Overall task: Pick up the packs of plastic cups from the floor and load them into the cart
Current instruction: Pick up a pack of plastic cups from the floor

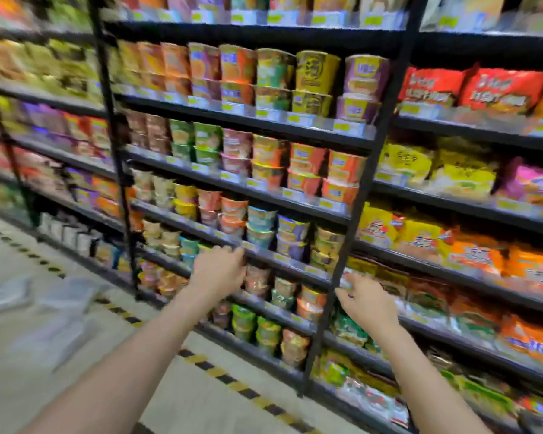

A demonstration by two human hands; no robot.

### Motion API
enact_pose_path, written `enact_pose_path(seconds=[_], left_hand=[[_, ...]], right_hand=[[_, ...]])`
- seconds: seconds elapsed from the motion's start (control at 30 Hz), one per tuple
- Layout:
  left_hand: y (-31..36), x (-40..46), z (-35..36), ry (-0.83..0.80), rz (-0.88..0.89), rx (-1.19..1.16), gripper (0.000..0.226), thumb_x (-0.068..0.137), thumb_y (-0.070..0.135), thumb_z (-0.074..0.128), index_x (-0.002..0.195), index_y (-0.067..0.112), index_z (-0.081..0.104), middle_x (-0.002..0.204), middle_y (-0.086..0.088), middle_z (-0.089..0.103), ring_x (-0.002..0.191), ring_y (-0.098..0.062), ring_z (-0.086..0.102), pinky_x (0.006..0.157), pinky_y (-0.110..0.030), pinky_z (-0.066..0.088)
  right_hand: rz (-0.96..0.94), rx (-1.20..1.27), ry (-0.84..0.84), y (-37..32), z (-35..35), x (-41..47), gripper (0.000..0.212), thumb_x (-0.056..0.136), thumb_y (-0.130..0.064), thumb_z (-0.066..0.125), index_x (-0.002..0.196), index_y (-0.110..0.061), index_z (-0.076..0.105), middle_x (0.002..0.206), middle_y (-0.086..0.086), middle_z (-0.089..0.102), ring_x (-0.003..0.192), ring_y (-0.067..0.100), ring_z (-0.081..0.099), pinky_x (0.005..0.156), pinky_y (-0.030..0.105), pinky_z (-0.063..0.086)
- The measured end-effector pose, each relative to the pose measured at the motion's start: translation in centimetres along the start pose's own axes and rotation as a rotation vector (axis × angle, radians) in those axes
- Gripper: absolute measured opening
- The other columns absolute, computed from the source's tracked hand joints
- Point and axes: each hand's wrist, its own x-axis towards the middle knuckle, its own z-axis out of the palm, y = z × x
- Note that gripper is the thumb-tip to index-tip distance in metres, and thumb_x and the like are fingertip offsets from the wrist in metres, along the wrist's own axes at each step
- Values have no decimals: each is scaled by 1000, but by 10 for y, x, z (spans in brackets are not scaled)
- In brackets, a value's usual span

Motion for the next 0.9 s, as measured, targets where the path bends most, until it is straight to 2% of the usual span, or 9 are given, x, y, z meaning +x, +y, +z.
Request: enact_pose_path(seconds=[0.13,0.23,0.37,0.43,0.53,0.63,0.77,0.9], left_hand=[[-93,-80,-28,-55,-166,123,41,95,37,36,131,18,40,115,-6,60,103,-28,58,72,-35,43],[-162,-144,-45,-75,-300,140,37,96,34,34,125,14,43,107,-8,62,93,-29,60,64,-34,42],[-253,-236,-72,-95,-511,170,39,93,37,34,121,15,48,114,-9,63,102,-31,60,72,-31,42],[-300,-283,-86,-105,-612,216,40,92,40,35,122,17,48,114,-9,64,104,-31,60,79,-34,44],[-367,-347,-113,-144,-731,276,35,93,38,39,118,15,49,114,-8,62,107,-30,58,81,-36,45],[-432,-400,-137,-152,-829,330,32,93,38,40,114,16,50,112,-7,63,106,-29,58,81,-37,45],[-502,-457,-157,-145,-927,347,32,93,36,40,117,17,49,113,-6,63,108,-28,57,82,-35,43],[-572,-499,-159,-155,-1001,374,32,93,35,40,117,16,50,114,-6,63,108,-28,57,82,-36,45]], right_hand=[[-173,63,-58,-104,28,-20,41,91,-41,48,125,-20,51,128,4,57,119,25,54,89,36,45],[-311,60,-118,-185,50,-42,37,92,-42,46,119,-18,52,123,5,59,115,26,56,84,35,46],[-529,48,-150,-302,78,-79,34,92,-44,44,114,-19,52,114,2,64,107,24,60,76,33,48],[-602,73,-156,-361,93,-102,32,92,-44,44,112,-20,53,111,2,65,103,24,62,74,33,48],[-663,152,-231,-444,117,-139,35,91,-42,45,118,-21,52,115,4,64,106,25,60,80,37,50],[-711,177,-282,-523,139,-167,39,92,-41,44,126,-23,51,119,1,63,112,22,58,88,37,44],[-757,184,-302,-617,162,-198,40,92,-41,44,125,-21,52,122,1,62,113,23,57,80,32,45],[-805,208,-358,-704,187,-223,39,90,-41,47,123,-21,53,117,-1,62,111,20,57,88,33,47]])
